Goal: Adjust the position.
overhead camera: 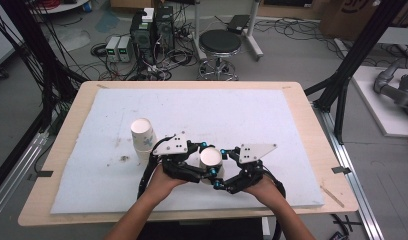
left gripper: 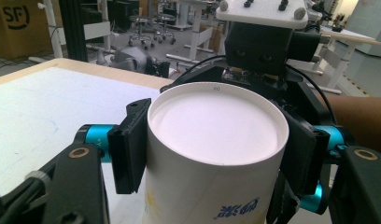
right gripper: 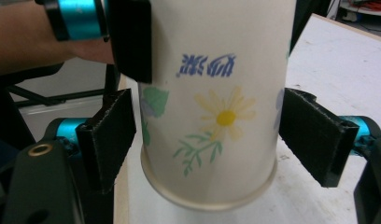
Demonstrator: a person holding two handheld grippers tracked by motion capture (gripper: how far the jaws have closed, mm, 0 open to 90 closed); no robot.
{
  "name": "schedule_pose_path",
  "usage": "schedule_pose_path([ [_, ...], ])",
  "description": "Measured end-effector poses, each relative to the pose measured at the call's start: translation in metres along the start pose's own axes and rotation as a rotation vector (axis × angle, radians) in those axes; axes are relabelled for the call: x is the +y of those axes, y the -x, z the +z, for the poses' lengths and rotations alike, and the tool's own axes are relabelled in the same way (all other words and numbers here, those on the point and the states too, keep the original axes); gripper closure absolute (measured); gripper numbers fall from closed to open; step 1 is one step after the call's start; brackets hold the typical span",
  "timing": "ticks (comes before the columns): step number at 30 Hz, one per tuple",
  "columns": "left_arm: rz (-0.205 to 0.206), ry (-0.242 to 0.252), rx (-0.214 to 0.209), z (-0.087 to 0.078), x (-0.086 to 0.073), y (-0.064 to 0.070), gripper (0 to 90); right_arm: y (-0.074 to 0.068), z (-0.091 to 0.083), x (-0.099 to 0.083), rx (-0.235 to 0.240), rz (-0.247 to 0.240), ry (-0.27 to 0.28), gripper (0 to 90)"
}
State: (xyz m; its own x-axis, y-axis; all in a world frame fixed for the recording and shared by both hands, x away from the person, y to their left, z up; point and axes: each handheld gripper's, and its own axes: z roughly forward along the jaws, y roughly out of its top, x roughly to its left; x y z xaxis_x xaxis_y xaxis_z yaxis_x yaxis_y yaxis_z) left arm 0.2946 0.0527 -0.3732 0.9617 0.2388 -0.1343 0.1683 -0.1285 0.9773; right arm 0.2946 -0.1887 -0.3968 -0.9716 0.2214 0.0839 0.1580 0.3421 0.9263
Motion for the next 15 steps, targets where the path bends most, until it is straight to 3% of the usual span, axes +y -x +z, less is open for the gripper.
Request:
schedule_pose_path([
  [6, -0.006, 0.002, -0.019, 0.0022, -0.0012, -0.0002, 34.2, 0.0007, 0.0036, -0.0008, 0.005, 0.01, 0.005, 20.9],
  [8, -0.005, 0.003, -0.021, 0.003, -0.0014, 0.0, 34.2, 0.001, 0.0044, -0.001, 0.011, 0.008, 0.01, 26.5],
  [15, -0.008, 0.003, -0.026, 0.0028, -0.0025, -0.0002, 34.4, 0.0012, 0.0035, -0.0019, 0.025, 0.005, 0.012, 28.8],
])
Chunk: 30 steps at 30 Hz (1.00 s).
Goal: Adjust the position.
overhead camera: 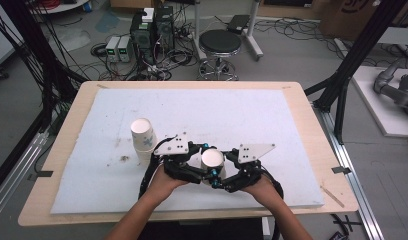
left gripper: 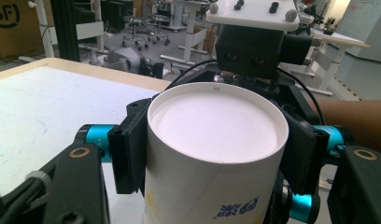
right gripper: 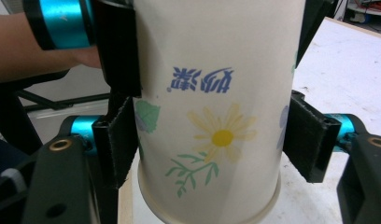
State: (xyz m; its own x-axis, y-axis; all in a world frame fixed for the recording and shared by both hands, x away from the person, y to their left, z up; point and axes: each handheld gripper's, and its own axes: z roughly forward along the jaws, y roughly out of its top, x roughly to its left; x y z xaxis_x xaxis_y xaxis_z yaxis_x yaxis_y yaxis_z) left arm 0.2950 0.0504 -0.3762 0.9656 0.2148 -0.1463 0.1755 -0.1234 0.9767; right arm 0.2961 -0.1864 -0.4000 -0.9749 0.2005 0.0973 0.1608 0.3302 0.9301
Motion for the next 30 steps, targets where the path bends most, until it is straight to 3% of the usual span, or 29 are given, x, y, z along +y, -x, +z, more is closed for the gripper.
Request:
schedule_pose_path([
  [6, -0.005, -0.018, -0.013, 0.001, 0.0, 0.0, 32.7, -0.001, -0.002, 0.002, -0.009, -0.022, -0.029, 31.1],
  [9, 0.002, -0.053, 0.027, 0.003, 0.0, 0.003, 13.5, -0.001, -0.003, 0.003, -0.009, -0.027, -0.043, 31.9],
  [13, 0.006, -0.078, 0.041, 0.002, 0.002, 0.003, 13.5, -0.001, -0.005, 0.004, -0.019, -0.045, -0.067, 32.2],
  [18, 0.013, -0.102, 0.047, -0.004, 0.005, 0.001, 13.5, -0.001, -0.005, 0.007, -0.028, -0.075, -0.138, 32.2],
  [19, 0.013, -0.105, 0.045, -0.004, 0.006, 0.001, 13.5, -0.001, -0.004, 0.008, -0.034, -0.099, -0.171, 32.2],
  [25, 0.043, -0.176, 0.026, -0.009, 0.015, -0.001, 13.6, -0.001, -0.002, 0.016, -0.042, -0.155, -0.264, 32.2],
  [30, 0.058, -0.234, 0.016, -0.009, 0.018, -0.002, 13.7, -0.002, -0.001, 0.023, -0.038, -0.192, -0.308, 32.1],
])
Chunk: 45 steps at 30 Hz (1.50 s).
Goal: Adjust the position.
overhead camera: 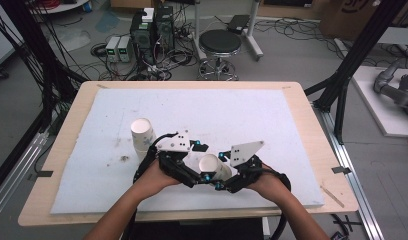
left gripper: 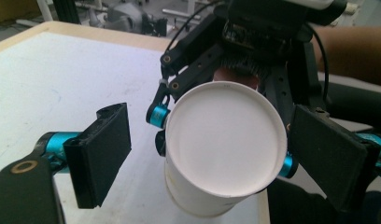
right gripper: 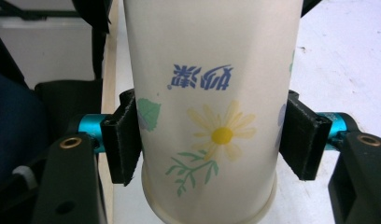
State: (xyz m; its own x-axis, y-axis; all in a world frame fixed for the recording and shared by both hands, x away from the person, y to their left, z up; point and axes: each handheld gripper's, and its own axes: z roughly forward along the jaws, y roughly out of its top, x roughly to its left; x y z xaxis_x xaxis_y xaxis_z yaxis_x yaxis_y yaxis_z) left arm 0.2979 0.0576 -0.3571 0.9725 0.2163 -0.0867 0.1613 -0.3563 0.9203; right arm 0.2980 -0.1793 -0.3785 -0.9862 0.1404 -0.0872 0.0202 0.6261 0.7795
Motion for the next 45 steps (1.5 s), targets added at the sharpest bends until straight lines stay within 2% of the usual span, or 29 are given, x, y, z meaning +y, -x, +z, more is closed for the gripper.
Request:
schedule_pose_path([
  [6, 0.015, -0.064, -0.015, 0.002, 0.001, 0.0, 14.3, 0.002, 0.0, 0.008, 0.009, -0.031, -0.088, 32.1],
  [9, 0.012, -0.084, -0.013, 0.004, 0.001, 0.0, 14.5, 0.003, 0.0, 0.011, 0.01, -0.041, -0.153, 32.1],
  [16, 0.004, -0.122, -0.027, 0.009, 0.0, -0.001, 16.1, 0.002, 0.002, 0.022, 0.016, -0.09, -0.263, 32.0],
  [22, 0.003, -0.152, -0.045, 0.013, 0.0, -0.001, 20.5, -0.001, 0.005, 0.027, 0.026, -0.108, -0.291, 31.9],
  [25, 0.004, -0.175, -0.057, 0.013, -0.001, -0.002, 26.0, -0.002, 0.006, 0.026, 0.029, -0.114, -0.309, 31.9],
  [29, 0.015, -0.185, -0.071, 0.014, -0.002, -0.001, 33.2, -0.002, 0.008, 0.025, 0.033, -0.111, -0.32, 31.9],
  [31, 0.019, -0.188, -0.072, 0.015, -0.002, -0.001, 33.8, -0.003, 0.009, 0.025, 0.038, -0.101, -0.326, 31.9],
  [34, 0.026, -0.188, -0.069, 0.015, -0.002, 0.0, 34.8, -0.002, 0.009, 0.024, 0.04, -0.105, -0.33, 31.8],
  [37, 0.027, -0.177, -0.064, 0.013, -0.001, -0.001, 35.8, -0.002, 0.007, 0.023, 0.032, -0.101, -0.318, 27.9],
  [39, 0.022, -0.17, -0.054, 0.011, -0.002, -0.002, 36.2, -0.001, 0.003, 0.021, 0.033, -0.085, -0.27, 21.2],
  [42, -0.005, -0.131, -0.043, 0.007, -0.007, -0.005, 36.4, 0.002, -0.01, 0.017, 0.029, -0.046, -0.178, 21.1],
  [43, -0.022, -0.108, -0.039, 0.006, -0.01, -0.006, 36.4, 0.004, -0.019, 0.013, 0.012, -0.02, -0.115, 21.0],
  [45, -0.037, -0.079, -0.036, 0.004, -0.013, -0.008, 36.4, 0.005, -0.023, 0.012, 0.012, -0.005, -0.095, 20.9],
])
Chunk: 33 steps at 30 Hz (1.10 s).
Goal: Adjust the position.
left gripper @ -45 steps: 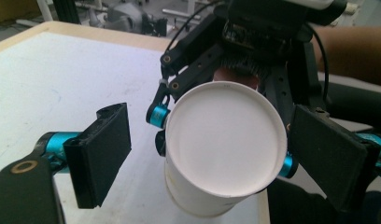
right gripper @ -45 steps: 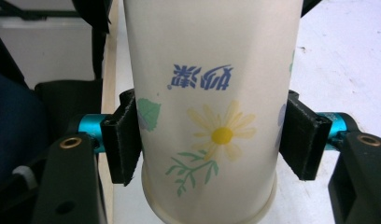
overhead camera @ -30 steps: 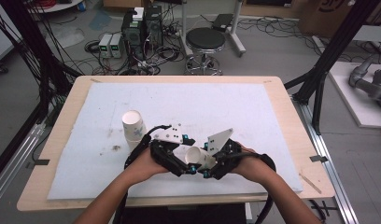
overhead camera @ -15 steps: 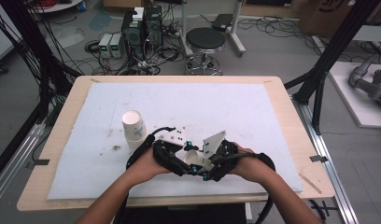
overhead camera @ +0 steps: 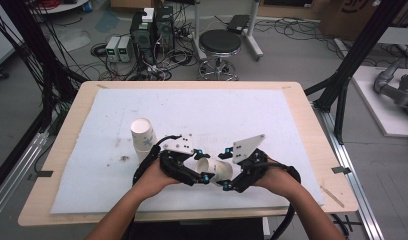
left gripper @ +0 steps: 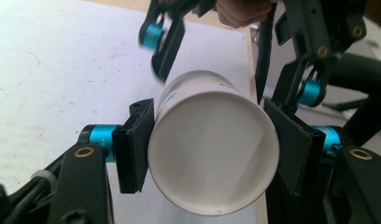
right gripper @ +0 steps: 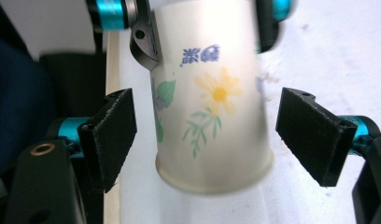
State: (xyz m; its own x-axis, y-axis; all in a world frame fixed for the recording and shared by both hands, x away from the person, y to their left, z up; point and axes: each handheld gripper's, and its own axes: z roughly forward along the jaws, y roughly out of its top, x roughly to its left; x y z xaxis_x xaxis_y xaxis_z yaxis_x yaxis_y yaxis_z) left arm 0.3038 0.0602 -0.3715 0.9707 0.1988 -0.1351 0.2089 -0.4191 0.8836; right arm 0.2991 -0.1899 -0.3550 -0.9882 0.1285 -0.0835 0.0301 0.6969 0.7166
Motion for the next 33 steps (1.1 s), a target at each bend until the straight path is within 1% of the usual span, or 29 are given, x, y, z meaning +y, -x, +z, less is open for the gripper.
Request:
schedule_pose_path([
  [2, -0.011, 0.033, 0.006, -0.002, -0.003, -0.001, 36.4, 0.001, -0.009, -0.006, -0.01, 0.034, 0.064, 20.9],
  [4, -0.018, 0.068, 0.013, -0.004, -0.006, -0.002, 36.3, 0.002, -0.016, -0.012, -0.013, 0.083, 0.135, 20.9],
  [6, -0.033, 0.113, 0.023, -0.007, -0.01, -0.002, 36.3, 0.003, -0.02, -0.017, -0.019, 0.115, 0.194, 20.9],
  [7, -0.033, 0.13, 0.027, -0.008, -0.011, -0.003, 36.3, 0.003, -0.023, -0.021, -0.029, 0.131, 0.224, 20.9],
  [9, -0.03, 0.16, 0.033, -0.01, -0.013, -0.002, 36.3, 0.001, -0.026, -0.028, -0.049, 0.154, 0.273, 20.8],
  [11, -0.026, 0.191, 0.03, -0.012, -0.015, -0.001, 36.3, -0.001, -0.028, -0.036, -0.078, 0.167, 0.325, 20.2],
  [15, -0.013, 0.25, 0.011, -0.013, -0.02, 0.001, 36.3, -0.007, -0.026, -0.052, -0.087, 0.204, 0.408, 19.9],
  [16, -0.013, 0.265, 0.008, -0.012, -0.021, 0.002, 36.3, -0.009, -0.024, -0.055, -0.087, 0.211, 0.416, 20.0],
  [18, -0.009, 0.279, 0.0, -0.012, -0.023, 0.004, 36.3, -0.011, -0.019, -0.061, -0.083, 0.217, 0.434, 20.0],
  [19, -0.003, 0.279, 0.0, -0.012, -0.024, 0.004, 36.3, -0.012, -0.017, -0.063, -0.074, 0.226, 0.439, 20.0],
  [22, 0.003, 0.284, -0.009, -0.011, -0.025, 0.006, 36.4, -0.014, -0.009, -0.069, -0.062, 0.231, 0.462, 20.0],
  [25, 0.012, 0.29, -0.011, -0.011, -0.024, 0.007, 36.4, -0.014, -0.005, -0.071, -0.05, 0.234, 0.461, 20.0],
  [30, 0.015, 0.304, -0.029, -0.01, -0.024, 0.009, 36.4, -0.014, -0.005, -0.071, -0.036, 0.238, 0.478, 20.0],
  [32, 0.02, 0.313, -0.036, -0.01, -0.023, 0.009, 36.3, -0.014, -0.004, -0.071, -0.03, 0.238, 0.475, 20.0],
  [33, 0.02, 0.318, -0.039, -0.01, -0.023, 0.01, 36.3, -0.014, -0.003, -0.071, -0.021, 0.236, 0.479, 20.0],
])
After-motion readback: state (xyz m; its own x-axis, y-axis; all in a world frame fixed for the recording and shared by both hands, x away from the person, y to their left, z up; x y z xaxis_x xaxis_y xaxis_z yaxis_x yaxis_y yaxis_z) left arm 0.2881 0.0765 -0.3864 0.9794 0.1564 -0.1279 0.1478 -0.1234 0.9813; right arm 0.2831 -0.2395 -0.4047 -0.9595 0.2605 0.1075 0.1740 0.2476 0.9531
